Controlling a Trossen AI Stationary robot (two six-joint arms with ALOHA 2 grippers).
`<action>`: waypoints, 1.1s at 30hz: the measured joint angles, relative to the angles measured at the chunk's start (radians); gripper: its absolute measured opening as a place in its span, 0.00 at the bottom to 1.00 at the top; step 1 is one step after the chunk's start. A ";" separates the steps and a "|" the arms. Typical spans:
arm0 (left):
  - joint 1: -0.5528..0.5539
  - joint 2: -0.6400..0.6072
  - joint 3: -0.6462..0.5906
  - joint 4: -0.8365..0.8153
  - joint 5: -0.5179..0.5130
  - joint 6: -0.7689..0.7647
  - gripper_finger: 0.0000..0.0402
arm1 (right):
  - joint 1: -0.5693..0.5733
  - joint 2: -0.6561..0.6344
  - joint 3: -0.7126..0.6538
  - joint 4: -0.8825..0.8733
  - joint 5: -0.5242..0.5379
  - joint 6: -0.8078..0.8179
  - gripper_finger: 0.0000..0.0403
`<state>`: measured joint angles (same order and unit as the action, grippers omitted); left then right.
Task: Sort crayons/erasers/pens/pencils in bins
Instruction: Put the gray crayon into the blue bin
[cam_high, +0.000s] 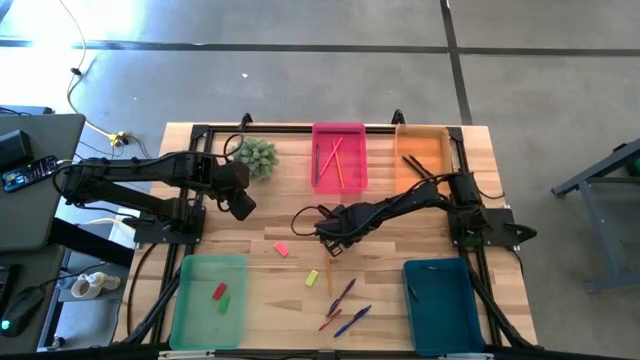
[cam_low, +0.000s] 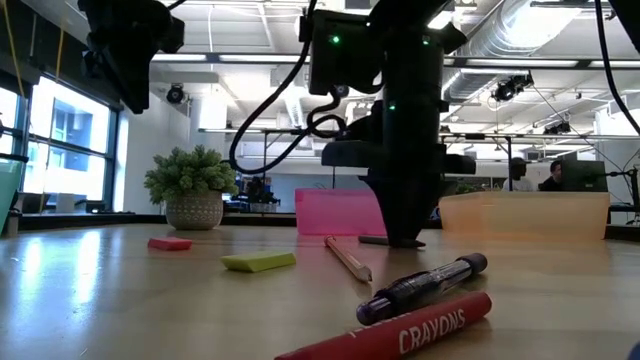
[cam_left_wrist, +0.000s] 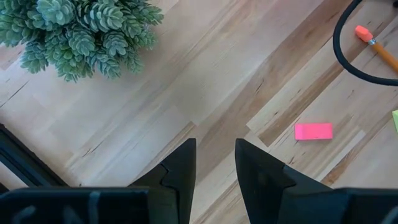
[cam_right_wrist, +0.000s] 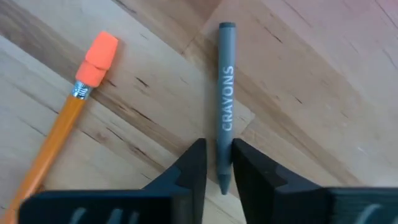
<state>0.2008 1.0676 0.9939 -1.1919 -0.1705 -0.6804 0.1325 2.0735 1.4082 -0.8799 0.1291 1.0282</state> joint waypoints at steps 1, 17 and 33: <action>0.000 0.000 0.000 0.000 0.000 0.000 0.25 | -0.003 0.004 0.000 -0.001 -0.007 -0.010 0.14; 0.000 0.000 0.000 0.000 0.001 0.003 0.25 | -0.015 -0.038 -0.010 -0.037 -0.039 -0.142 0.01; 0.002 0.003 0.000 0.076 0.000 0.056 0.28 | 0.067 -0.281 -0.005 -0.291 0.086 0.087 0.01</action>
<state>0.2024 1.0702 0.9943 -1.1156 -0.1702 -0.6244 0.1994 1.7926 1.4031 -1.1711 0.2147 1.1156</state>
